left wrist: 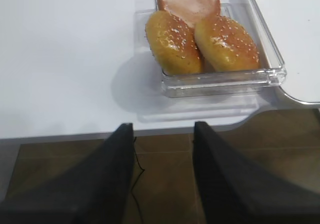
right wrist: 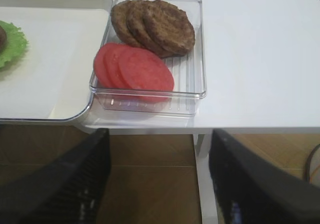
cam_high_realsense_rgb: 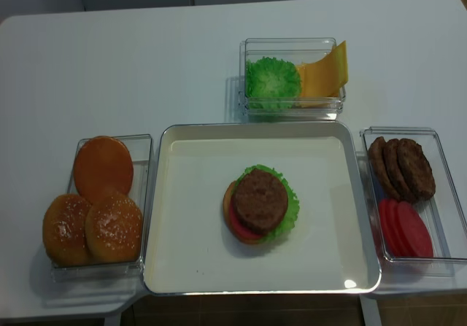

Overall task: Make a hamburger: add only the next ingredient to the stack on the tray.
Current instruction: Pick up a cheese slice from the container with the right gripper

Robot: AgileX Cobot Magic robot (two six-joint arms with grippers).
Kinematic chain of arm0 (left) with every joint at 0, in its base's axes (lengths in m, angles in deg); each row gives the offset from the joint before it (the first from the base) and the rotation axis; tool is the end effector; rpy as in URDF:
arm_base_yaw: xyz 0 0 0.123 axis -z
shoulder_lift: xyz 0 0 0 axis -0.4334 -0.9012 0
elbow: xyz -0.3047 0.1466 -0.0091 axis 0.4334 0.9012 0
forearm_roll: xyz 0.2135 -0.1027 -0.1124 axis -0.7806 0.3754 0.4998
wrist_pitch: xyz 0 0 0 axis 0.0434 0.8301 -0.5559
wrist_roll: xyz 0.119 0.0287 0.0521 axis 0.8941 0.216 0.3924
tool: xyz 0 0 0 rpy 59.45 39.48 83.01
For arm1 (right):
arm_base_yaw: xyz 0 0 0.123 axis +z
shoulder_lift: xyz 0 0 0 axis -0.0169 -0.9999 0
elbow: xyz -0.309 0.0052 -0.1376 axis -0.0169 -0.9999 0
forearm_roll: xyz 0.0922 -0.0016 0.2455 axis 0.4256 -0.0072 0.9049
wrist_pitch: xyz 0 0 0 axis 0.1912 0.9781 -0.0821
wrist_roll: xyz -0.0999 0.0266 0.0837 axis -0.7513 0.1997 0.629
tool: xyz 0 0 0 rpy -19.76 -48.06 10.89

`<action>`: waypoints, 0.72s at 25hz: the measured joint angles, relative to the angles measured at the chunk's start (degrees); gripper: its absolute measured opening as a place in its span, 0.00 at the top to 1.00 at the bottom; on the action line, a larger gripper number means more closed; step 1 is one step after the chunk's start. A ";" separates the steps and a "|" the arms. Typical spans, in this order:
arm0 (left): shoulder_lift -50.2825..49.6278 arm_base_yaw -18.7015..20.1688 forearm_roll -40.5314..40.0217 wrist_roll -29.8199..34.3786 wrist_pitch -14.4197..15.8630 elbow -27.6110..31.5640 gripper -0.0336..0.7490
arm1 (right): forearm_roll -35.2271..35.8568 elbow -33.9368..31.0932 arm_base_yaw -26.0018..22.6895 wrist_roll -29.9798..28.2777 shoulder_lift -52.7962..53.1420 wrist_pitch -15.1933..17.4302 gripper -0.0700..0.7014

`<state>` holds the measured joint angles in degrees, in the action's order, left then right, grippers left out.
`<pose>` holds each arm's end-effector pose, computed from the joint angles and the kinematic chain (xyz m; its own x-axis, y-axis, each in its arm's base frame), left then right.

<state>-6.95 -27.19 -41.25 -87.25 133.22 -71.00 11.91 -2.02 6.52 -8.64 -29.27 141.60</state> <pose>-0.0219 0.0023 0.2442 -0.5560 -0.0721 -0.8281 -0.0760 0.9965 -0.0357 -0.0184 -0.0001 0.2446 -0.5381 -0.0082 -0.8429 -0.0838 0.9955 0.0437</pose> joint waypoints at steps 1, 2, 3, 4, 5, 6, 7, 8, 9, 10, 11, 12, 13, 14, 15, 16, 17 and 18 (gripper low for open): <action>0.00 0.00 0.00 0.00 0.00 0.00 0.58 | 0.00 0.00 0.00 0.00 0.00 0.00 0.30; 0.00 0.00 0.00 0.00 0.00 0.00 0.58 | 0.00 0.00 0.00 0.00 0.00 0.00 0.30; 0.00 0.00 0.00 0.00 0.00 0.00 0.58 | 0.00 0.00 0.00 0.00 0.00 0.00 0.30; 0.00 0.00 0.00 0.00 0.00 0.00 0.58 | 0.00 0.00 0.00 0.00 0.00 0.00 0.30; 0.00 0.00 0.00 0.00 0.00 0.00 0.58 | 0.00 0.00 0.00 0.00 0.00 0.00 0.30; 0.00 0.00 0.00 0.00 0.00 0.00 0.58 | 0.00 0.00 0.00 0.00 0.00 0.00 0.30; 0.00 0.00 0.00 0.00 0.00 0.00 0.58 | 0.00 0.00 0.00 0.00 0.00 0.00 0.30; 0.00 0.00 0.00 0.00 0.00 0.00 0.58 | 0.00 0.00 0.00 0.00 0.00 0.00 0.30; 0.00 0.00 0.00 0.00 0.00 0.00 0.58 | 0.00 0.00 0.00 0.00 0.00 0.00 0.30; 0.00 0.00 0.00 0.00 0.00 0.00 0.58 | 0.00 0.00 0.00 0.00 0.00 0.00 0.30; 0.00 0.00 0.00 0.00 0.00 0.00 0.58 | 0.00 0.00 0.00 0.00 0.00 0.00 0.30; 0.00 0.00 0.00 0.00 0.00 0.00 0.58 | 0.00 0.00 0.00 0.00 0.00 0.00 0.30; 0.00 0.00 0.00 0.00 0.00 0.00 0.58 | 0.00 0.00 0.00 0.00 0.00 0.00 0.30; 0.00 0.00 0.00 0.00 0.00 0.00 0.58 | 0.00 0.00 0.00 0.00 0.00 0.00 0.30; 0.00 0.00 0.00 0.00 0.00 0.00 0.58 | 0.00 0.00 0.00 0.00 0.00 0.00 0.30; 0.00 0.00 0.00 0.00 0.00 0.00 0.58 | 0.00 0.00 0.00 0.00 0.00 0.00 0.30; 0.00 0.00 0.00 0.00 0.00 0.00 0.58 | 0.00 0.00 0.00 0.00 0.00 0.00 0.30; 0.00 0.00 0.00 0.00 0.00 0.00 0.58 | 0.00 0.00 0.00 0.00 0.00 0.00 0.30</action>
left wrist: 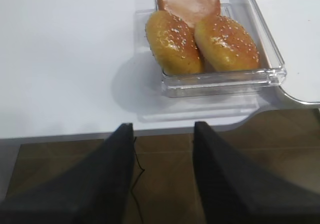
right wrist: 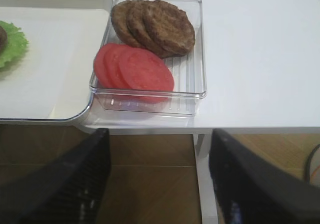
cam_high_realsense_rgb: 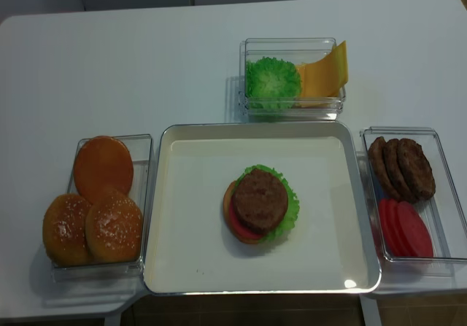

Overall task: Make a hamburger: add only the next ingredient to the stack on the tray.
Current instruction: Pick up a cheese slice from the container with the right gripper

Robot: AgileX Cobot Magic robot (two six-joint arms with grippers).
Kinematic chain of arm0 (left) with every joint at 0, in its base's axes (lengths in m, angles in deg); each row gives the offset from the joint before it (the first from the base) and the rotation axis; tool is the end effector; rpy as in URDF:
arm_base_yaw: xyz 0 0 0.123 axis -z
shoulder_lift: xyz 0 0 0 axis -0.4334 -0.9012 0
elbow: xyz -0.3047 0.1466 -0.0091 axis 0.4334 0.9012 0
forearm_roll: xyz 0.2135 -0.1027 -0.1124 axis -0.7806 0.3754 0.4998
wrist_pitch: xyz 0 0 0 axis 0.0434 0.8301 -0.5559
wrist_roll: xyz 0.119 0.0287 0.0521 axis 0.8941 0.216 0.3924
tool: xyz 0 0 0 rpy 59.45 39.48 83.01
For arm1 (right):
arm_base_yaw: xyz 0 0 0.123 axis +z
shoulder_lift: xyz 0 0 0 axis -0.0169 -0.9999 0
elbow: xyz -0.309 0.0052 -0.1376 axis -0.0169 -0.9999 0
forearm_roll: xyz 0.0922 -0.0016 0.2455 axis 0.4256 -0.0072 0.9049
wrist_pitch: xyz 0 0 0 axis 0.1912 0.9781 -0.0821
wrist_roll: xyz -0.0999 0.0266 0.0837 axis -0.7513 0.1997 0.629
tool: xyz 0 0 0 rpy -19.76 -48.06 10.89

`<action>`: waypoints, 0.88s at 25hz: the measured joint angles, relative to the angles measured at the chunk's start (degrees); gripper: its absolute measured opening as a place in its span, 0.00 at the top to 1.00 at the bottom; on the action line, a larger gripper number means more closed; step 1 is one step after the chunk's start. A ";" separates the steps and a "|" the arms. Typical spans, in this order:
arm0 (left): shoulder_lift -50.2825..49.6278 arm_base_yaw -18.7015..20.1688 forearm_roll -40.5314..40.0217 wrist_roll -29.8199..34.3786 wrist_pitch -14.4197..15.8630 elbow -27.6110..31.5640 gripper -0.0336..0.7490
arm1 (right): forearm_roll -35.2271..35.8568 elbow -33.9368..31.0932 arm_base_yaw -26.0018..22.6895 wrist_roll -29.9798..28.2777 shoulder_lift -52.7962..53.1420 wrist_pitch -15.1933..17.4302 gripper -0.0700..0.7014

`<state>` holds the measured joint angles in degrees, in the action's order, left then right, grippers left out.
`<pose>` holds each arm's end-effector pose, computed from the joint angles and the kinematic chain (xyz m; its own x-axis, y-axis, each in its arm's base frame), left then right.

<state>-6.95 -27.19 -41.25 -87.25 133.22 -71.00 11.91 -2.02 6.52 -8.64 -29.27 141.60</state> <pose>-0.0219 0.0023 0.2442 -0.5560 -0.0721 -0.8281 -0.0760 0.9965 -0.0357 -0.0184 -0.0001 0.2446 -0.5381 -0.0082 -0.8429 -0.0838 0.9955 0.0437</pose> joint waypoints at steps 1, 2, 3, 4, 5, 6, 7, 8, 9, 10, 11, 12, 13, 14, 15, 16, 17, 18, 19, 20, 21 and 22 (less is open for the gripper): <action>0.00 0.00 0.00 0.00 0.00 0.00 0.58 | 0.00 0.00 0.00 0.00 0.00 0.00 0.30; 0.00 0.00 0.00 0.00 0.00 0.00 0.58 | 0.00 0.00 0.00 0.00 0.00 0.00 0.30; 0.00 0.00 0.00 0.00 0.00 0.00 0.58 | 0.00 0.00 0.00 0.00 0.00 0.00 0.30; 0.00 0.00 0.00 0.00 0.00 0.00 0.58 | 0.00 0.00 0.00 0.00 0.00 0.00 0.30; 0.00 0.00 0.00 0.00 0.00 0.00 0.58 | 0.00 0.00 0.00 0.00 0.00 0.00 0.30; 0.00 0.00 0.00 0.00 0.00 0.00 0.58 | 0.00 0.00 0.00 0.00 0.00 0.00 0.30; 0.00 0.00 0.00 0.00 0.00 0.00 0.58 | 0.00 0.00 0.00 0.00 0.00 0.00 0.30; 0.00 0.00 0.00 0.00 0.00 0.00 0.58 | 0.00 0.00 0.00 0.00 0.00 0.00 0.30; 0.00 0.00 0.00 0.00 0.00 0.00 0.58 | 0.00 0.00 0.00 0.00 0.00 0.00 0.30; 0.00 0.00 0.00 0.00 0.00 0.00 0.58 | 0.00 0.00 0.00 0.00 0.00 0.00 0.30; 0.00 0.00 0.00 0.00 0.00 0.00 0.58 | 0.00 0.00 0.00 0.00 0.00 0.00 0.30; 0.00 0.00 0.00 0.00 0.00 0.00 0.58 | 0.00 0.00 0.00 0.00 0.00 0.00 0.30; 0.00 0.00 0.00 0.00 0.00 0.00 0.58 | 0.00 0.00 0.00 0.00 0.00 0.00 0.30; 0.00 0.00 0.00 0.00 0.00 0.00 0.58 | 0.00 0.00 0.00 0.00 0.00 0.00 0.30; 0.00 0.00 0.00 0.00 0.00 0.00 0.58 | 0.00 0.00 0.00 0.00 0.00 0.00 0.30; 0.00 0.00 0.00 0.00 0.00 0.00 0.58 | 0.00 0.00 0.00 0.00 0.00 0.00 0.30; 0.00 0.00 0.00 0.00 0.00 0.00 0.58 | 0.00 0.00 0.00 0.00 0.00 0.00 0.30; 0.00 0.00 0.00 0.00 0.00 0.00 0.58 | 0.00 0.00 0.00 0.00 0.00 0.00 0.30; 0.00 0.00 0.00 0.00 0.00 0.00 0.58 | 0.00 0.00 0.00 0.00 0.00 0.00 0.30; 0.00 0.00 0.00 0.00 0.00 0.00 0.58 | 0.00 0.00 0.00 0.00 0.00 0.00 0.30; 0.00 0.00 0.00 0.00 0.00 0.00 0.58 | 0.00 0.00 0.00 0.00 0.00 0.00 0.30; 0.00 0.00 0.00 0.00 0.00 0.00 0.58 | 0.00 0.00 0.00 0.00 0.00 0.00 0.30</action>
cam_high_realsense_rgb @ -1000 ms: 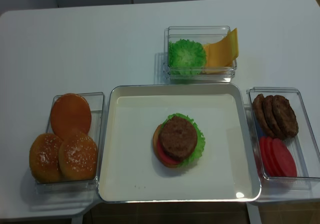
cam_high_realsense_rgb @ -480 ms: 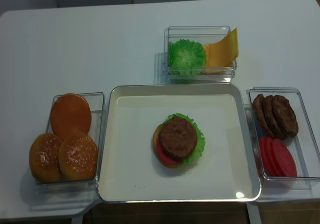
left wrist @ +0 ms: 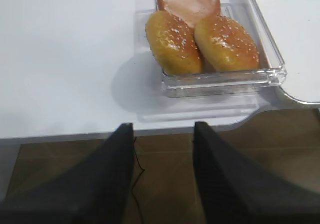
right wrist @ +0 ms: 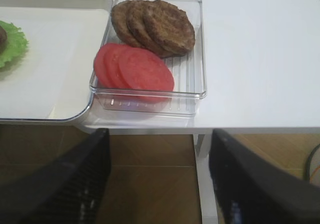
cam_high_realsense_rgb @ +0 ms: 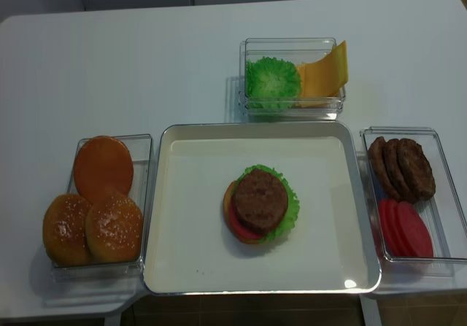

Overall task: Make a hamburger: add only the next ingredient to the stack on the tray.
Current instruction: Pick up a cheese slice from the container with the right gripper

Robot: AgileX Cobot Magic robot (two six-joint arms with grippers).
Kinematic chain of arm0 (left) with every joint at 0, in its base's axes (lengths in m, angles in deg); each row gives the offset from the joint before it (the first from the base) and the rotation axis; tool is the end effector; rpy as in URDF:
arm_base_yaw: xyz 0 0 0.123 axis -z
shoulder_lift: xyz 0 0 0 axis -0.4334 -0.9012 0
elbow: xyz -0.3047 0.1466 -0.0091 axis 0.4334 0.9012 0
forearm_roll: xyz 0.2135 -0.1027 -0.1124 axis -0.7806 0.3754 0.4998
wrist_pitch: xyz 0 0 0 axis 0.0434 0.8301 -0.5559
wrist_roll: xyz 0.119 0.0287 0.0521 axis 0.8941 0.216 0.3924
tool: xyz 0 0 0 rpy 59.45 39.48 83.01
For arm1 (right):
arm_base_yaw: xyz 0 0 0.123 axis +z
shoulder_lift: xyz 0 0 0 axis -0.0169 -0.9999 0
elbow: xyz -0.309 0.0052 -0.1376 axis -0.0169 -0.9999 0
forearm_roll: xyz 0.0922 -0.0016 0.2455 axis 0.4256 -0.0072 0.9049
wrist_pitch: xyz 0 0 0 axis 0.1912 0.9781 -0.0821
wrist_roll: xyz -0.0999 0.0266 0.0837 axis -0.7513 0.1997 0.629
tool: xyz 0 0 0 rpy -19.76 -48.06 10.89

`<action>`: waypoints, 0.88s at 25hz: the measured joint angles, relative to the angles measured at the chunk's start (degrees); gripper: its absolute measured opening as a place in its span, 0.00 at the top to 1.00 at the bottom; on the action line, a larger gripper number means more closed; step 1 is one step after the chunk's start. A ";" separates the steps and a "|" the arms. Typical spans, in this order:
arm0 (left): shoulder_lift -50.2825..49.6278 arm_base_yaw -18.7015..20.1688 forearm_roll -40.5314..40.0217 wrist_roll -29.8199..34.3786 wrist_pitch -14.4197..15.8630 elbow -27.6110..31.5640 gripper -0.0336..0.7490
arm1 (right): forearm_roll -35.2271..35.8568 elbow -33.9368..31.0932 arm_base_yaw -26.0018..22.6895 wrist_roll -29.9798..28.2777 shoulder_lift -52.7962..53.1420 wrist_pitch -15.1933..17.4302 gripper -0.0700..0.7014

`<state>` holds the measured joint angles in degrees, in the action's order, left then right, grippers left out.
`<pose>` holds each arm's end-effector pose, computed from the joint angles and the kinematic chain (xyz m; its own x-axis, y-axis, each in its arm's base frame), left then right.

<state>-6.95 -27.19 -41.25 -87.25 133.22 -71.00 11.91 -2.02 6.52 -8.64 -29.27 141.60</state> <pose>-0.0219 0.0023 0.2442 -0.5560 -0.0721 -0.8281 -0.0760 0.9965 -0.0357 -0.0184 -0.0001 0.2446 -0.5381 -0.0082 -0.8429 -0.0838 0.9955 0.0437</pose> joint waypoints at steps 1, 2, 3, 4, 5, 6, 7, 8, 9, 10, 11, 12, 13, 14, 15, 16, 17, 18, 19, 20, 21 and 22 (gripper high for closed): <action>0.00 0.00 0.00 0.00 0.00 0.00 0.58 | 0.00 0.00 0.00 0.00 0.00 0.00 0.30; 0.00 0.00 0.00 0.00 0.00 0.00 0.58 | 0.00 0.00 0.00 0.00 0.00 0.00 0.30; 0.00 0.00 0.00 0.00 0.00 0.00 0.58 | 0.00 0.00 0.00 0.00 0.00 0.00 0.30; 0.00 0.00 0.00 0.00 0.00 0.00 0.58 | 0.00 0.00 0.00 0.00 0.00 0.00 0.30; 0.00 0.00 0.00 0.00 0.00 0.00 0.58 | 0.00 0.00 0.00 0.29 0.00 0.00 0.30; 0.00 0.00 0.00 0.00 0.00 0.00 0.58 | 0.00 0.00 0.00 0.38 0.00 0.00 0.30; 0.00 0.00 0.00 0.00 0.00 0.00 0.58 | 0.00 0.00 0.00 0.38 0.00 0.00 0.30; 0.00 0.00 0.00 0.00 0.00 0.00 0.58 | 0.00 0.00 0.00 0.38 0.00 0.00 0.30; 0.00 0.00 0.00 0.00 0.00 0.00 0.58 | 0.00 0.00 0.00 0.38 0.00 -0.11 0.30; 0.00 0.00 0.00 0.00 0.00 0.00 0.58 | 0.00 0.00 0.00 0.38 0.00 -0.23 0.30; 0.00 0.00 0.00 0.00 0.00 0.00 0.58 | 0.00 0.26 0.00 0.42 0.00 -0.59 0.30; 0.00 0.00 0.00 0.00 0.00 0.00 0.58 | 0.00 0.71 0.00 0.51 0.00 -0.86 0.30; 0.00 0.00 0.00 0.00 0.00 0.00 0.58 | 0.00 1.25 0.00 0.51 -0.12 -1.69 0.30; 0.00 0.00 0.00 0.00 0.00 0.00 0.58 | 0.00 1.74 0.00 0.51 -0.75 -2.57 0.30; 0.00 0.00 0.00 0.00 0.00 0.00 0.58 | 0.11 2.29 0.00 0.51 -1.68 -3.40 0.30; 0.00 0.00 0.00 0.00 0.00 0.00 0.58 | 0.11 2.79 0.00 0.51 -2.77 -4.34 0.30; 0.00 0.00 0.00 0.00 0.00 0.00 0.58 | 0.21 3.24 0.00 0.51 -3.74 -5.33 0.30; 0.00 0.00 0.00 0.00 0.00 0.00 0.58 | 0.19 3.53 0.00 0.51 -5.00 -6.23 0.30; 0.00 0.00 0.00 0.00 0.00 0.00 0.58 | 0.33 3.92 0.00 0.51 -6.29 -7.00 0.30; 0.00 0.00 0.00 0.00 0.00 0.00 0.58 | 0.94 4.21 0.00 0.51 -7.39 -7.91 0.30; 0.00 0.00 0.00 0.00 0.00 0.00 0.58 | 1.62 4.34 0.00 0.54 -8.70 -8.84 0.30; 0.00 0.00 0.00 0.00 0.00 0.00 0.58 | 2.31 4.62 0.00 0.54 -10.04 -9.77 0.30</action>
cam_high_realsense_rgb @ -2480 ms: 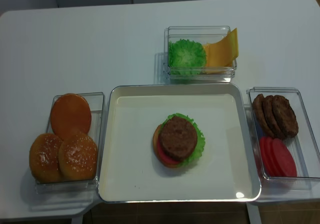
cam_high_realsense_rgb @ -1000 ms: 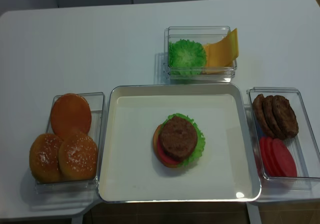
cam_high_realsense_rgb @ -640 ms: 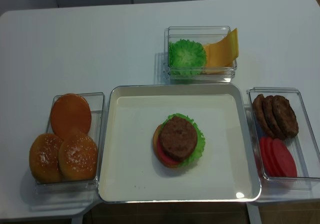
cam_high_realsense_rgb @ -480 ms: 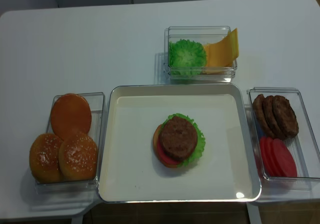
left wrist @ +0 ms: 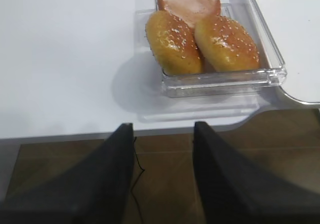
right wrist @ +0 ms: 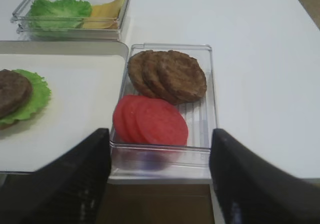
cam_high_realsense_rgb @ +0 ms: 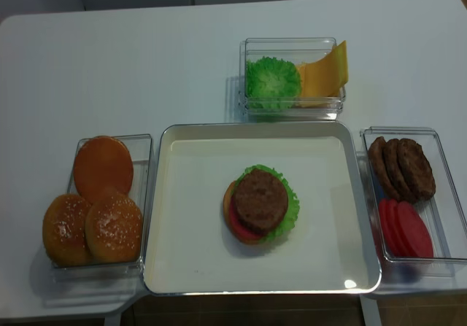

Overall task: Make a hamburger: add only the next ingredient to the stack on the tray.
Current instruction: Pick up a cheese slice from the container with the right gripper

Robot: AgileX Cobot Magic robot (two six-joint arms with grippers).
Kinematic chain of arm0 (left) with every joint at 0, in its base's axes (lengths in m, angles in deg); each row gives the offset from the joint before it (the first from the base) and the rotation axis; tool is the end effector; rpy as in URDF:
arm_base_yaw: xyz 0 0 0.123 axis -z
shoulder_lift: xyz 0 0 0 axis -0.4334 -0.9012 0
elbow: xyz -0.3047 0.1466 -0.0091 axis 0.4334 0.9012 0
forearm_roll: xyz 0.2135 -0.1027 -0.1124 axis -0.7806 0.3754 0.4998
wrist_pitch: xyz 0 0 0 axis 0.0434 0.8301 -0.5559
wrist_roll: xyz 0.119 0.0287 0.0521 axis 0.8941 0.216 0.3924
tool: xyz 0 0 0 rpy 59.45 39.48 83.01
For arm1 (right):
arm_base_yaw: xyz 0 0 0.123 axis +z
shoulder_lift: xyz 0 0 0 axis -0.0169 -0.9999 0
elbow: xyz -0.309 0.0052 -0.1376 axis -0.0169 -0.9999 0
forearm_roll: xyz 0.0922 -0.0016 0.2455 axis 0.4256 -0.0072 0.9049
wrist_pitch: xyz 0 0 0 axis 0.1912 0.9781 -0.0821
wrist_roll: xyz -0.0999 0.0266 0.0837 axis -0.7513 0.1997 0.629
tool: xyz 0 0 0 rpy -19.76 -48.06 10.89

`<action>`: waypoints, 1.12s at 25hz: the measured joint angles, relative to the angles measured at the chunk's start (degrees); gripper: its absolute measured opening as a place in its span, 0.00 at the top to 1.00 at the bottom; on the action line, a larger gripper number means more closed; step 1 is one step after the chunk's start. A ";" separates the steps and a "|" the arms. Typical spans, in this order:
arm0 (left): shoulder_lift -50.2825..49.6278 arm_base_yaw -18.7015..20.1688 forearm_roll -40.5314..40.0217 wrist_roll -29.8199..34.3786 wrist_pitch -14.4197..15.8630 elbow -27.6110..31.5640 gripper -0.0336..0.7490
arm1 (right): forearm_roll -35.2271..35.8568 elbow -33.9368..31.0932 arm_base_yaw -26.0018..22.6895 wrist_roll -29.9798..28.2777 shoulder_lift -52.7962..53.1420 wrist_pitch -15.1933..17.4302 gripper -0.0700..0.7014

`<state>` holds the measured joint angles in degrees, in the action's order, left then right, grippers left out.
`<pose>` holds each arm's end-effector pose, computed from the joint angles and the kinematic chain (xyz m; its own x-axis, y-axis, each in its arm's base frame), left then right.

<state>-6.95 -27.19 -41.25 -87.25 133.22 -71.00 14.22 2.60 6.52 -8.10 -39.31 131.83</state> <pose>-0.0219 0.0023 0.2442 -0.5560 -0.0721 -0.8281 -0.0760 0.9965 -0.0357 0.0110 0.0070 0.2915 -0.4772 0.0316 -0.8782 -0.0993 0.9910 0.0896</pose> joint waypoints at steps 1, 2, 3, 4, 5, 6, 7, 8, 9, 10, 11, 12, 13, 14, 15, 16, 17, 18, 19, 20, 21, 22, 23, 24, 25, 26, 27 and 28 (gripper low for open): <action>0.00 0.00 0.00 0.00 0.00 0.00 0.58 | 0.97 0.25 0.00 0.11 -1.34 -1.06 0.30; 0.00 0.00 0.00 0.00 0.00 0.00 0.58 | 2.21 0.60 0.00 0.37 -2.53 -2.10 0.30; 0.00 0.00 0.00 0.00 0.00 0.00 0.58 | 3.40 0.94 0.00 0.88 -4.08 -3.45 0.31; 0.00 0.00 0.00 0.00 0.00 0.00 0.58 | 4.76 1.43 0.00 1.71 -5.76 -4.68 0.32; 0.00 0.00 0.00 0.00 0.00 0.00 0.58 | 5.94 2.02 0.00 2.45 -7.54 -6.25 0.33; 0.00 0.00 0.00 0.00 0.00 0.00 0.58 | 6.83 2.65 0.00 2.81 -9.16 -8.05 0.34; 0.00 0.00 0.00 0.00 0.00 0.00 0.58 | 7.30 3.23 0.00 3.03 -11.21 -9.75 0.34; 0.00 0.00 0.00 0.00 0.00 0.00 0.58 | 7.67 4.01 0.00 3.03 -13.41 -11.13 0.35; 0.00 0.00 0.00 0.00 0.00 0.00 0.58 | 7.90 4.83 0.00 3.03 -15.41 -12.56 0.35; 0.00 0.00 0.00 0.00 0.00 0.00 0.58 | 7.90 5.57 0.00 3.03 -17.91 -13.90 0.35; 0.00 0.00 0.00 0.00 0.00 0.00 0.58 | 7.99 6.48 0.00 3.03 -20.57 -14.88 0.35; 0.00 0.00 0.00 0.00 0.00 0.00 0.58 | 7.99 7.44 0.00 2.92 -23.28 -15.90 0.35; 0.00 0.00 0.00 0.00 0.00 0.00 0.58 | 7.99 8.46 0.00 2.74 -25.65 -16.68 0.35; 0.00 0.00 0.00 0.00 0.00 0.00 0.58 | 7.99 9.44 0.00 2.48 -28.54 -17.30 0.35; 0.00 0.00 0.00 0.00 0.00 0.00 0.58 | 7.99 10.76 0.00 2.36 -31.56 -17.74 0.35; 0.00 0.00 0.00 0.00 0.00 0.00 0.58 | 7.99 12.18 0.00 2.27 -34.12 -18.21 0.35; 0.00 0.00 0.00 0.00 0.00 0.00 0.58 | 7.99 13.47 0.00 2.13 -37.19 -18.42 0.35; 0.00 0.00 0.00 0.00 0.00 0.00 0.58 | 7.99 15.12 0.00 2.14 -40.30 -18.75 0.35; 0.00 0.00 0.00 0.00 0.00 0.00 0.58 | 7.99 16.84 0.00 1.92 -43.44 -18.89 0.35; 0.00 0.00 0.00 0.00 0.00 0.00 0.58 | 7.99 18.62 0.00 1.92 -46.09 -19.03 0.35; 0.00 0.00 0.00 0.00 0.00 0.00 0.58 | 7.99 20.17 0.00 1.84 -49.26 -19.29 0.35; 0.00 0.00 0.00 0.00 0.00 0.00 0.58 | 8.02 22.05 0.00 1.78 -52.43 -19.30 0.36; 0.00 0.00 0.00 0.00 0.00 0.00 0.58 | 8.12 24.01 0.00 1.78 -55.63 -19.41 0.36; 0.00 0.00 0.00 0.00 0.00 0.00 0.58 | 8.22 25.71 0.00 1.68 -58.19 -19.41 0.36; 0.00 0.00 0.00 0.00 0.00 0.00 0.58 | 8.22 27.79 0.00 1.69 -61.19 -19.41 0.36; 0.00 0.00 0.00 0.00 0.00 0.00 0.58 | 8.22 29.98 0.00 1.55 -64.07 -19.41 0.36; 0.00 0.00 0.00 0.00 0.00 0.00 0.58 | 8.22 32.17 0.00 1.40 -66.35 -19.41 0.36; 0.00 0.00 0.00 0.00 0.00 0.00 0.58 | 8.34 34.05 0.00 1.29 -69.00 -19.41 0.37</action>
<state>-6.95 -27.19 -41.25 -87.25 133.22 -71.00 22.56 36.65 6.52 -6.81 -108.31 112.42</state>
